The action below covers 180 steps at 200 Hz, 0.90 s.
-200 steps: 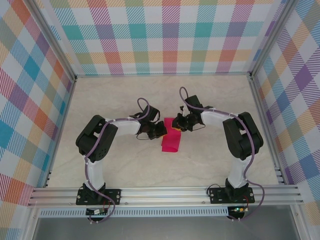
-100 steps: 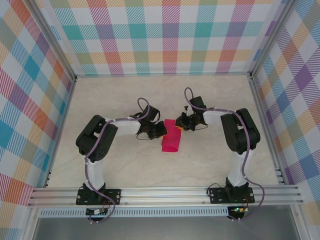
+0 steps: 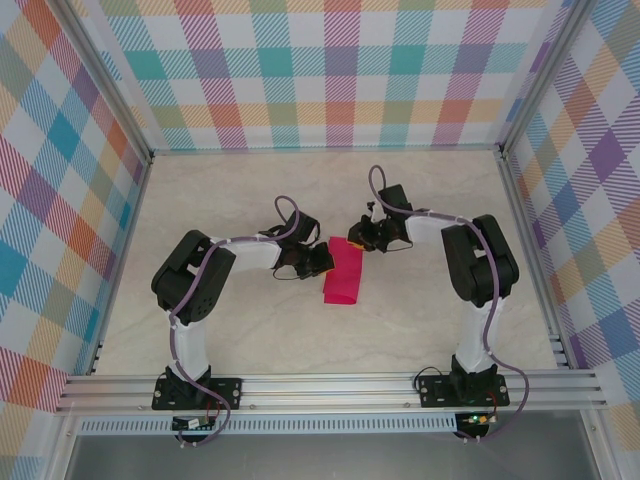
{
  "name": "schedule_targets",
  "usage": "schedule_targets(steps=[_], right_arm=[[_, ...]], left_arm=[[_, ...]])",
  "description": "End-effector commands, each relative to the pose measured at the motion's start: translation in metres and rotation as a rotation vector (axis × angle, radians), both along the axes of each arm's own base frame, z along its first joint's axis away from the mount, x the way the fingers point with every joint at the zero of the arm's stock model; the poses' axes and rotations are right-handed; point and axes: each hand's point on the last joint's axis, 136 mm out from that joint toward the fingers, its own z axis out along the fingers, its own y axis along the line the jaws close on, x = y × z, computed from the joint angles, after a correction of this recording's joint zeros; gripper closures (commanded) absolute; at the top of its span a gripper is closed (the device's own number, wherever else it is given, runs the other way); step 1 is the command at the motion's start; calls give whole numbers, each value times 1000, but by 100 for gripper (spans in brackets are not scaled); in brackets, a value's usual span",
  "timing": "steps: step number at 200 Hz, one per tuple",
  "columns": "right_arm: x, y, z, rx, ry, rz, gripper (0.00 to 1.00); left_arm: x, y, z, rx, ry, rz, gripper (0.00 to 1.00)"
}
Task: Fold a paper plane with a square sheet of paper (pick it up from the middle)
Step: Fold the square sheet of paper in half at the center of the table.
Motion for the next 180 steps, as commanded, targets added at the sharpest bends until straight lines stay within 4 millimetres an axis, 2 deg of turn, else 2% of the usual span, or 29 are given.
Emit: schedule_targets(steps=[1, 41, 61, 96, 119, 140, 154, 180], right_arm=[[6, -7, -17, -11, 40, -30, 85], [5, -18, -34, -34, 62, -42, 85], [12, -23, -34, -37, 45, -45, 86], [36, -29, -15, -50, -6, -77, 85], [39, -28, 16, -30, -96, -97, 86], [20, -25, 40, -30, -152, -88, 86], [-1, -21, 43, -10, -119, -68, 86], [-46, -13, 32, 26, -18, -39, 86]], left_arm=[[-44, 44, -56, 219, 175, 14, 93], [-45, 46, -57, 229, 178, 16, 93], [-47, 48, -59, 237, 180, 17, 93], [-47, 50, -59, 242, 178, 21, 93], [-47, 50, -58, 245, 173, 22, 93], [-46, 50, -57, 247, 176, 25, 93], [-45, 49, -56, 245, 175, 25, 93], [-45, 49, -57, 246, 179, 28, 93]])
